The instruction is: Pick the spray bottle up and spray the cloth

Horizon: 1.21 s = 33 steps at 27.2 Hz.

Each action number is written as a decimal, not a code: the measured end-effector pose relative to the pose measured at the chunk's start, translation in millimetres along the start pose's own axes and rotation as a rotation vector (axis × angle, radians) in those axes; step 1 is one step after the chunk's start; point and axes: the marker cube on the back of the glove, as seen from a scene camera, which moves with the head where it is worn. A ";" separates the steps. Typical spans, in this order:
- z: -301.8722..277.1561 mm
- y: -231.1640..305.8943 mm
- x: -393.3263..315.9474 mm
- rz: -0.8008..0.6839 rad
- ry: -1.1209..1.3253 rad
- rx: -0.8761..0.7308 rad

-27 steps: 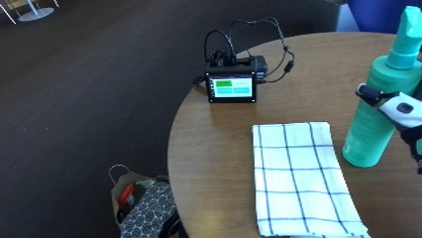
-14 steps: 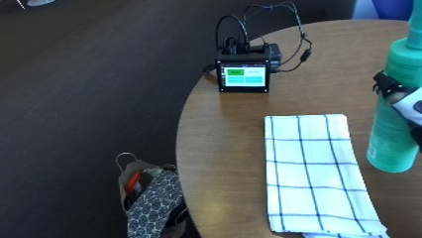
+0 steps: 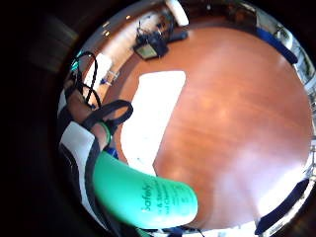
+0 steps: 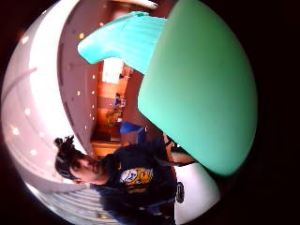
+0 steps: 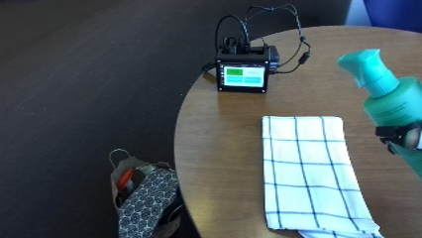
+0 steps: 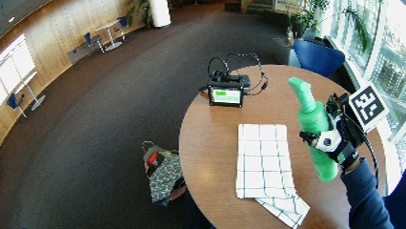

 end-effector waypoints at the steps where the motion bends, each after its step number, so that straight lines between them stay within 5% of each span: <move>1: 1.0 1.6 3.7 0.040 0.027 -0.071; 15: -7.6 -10.1 57.6 0.721 0.264 -0.724; 21: -11.5 -27.1 60.5 0.755 0.299 -0.892; 33: 1.4 -24.9 48.6 0.786 0.352 -0.966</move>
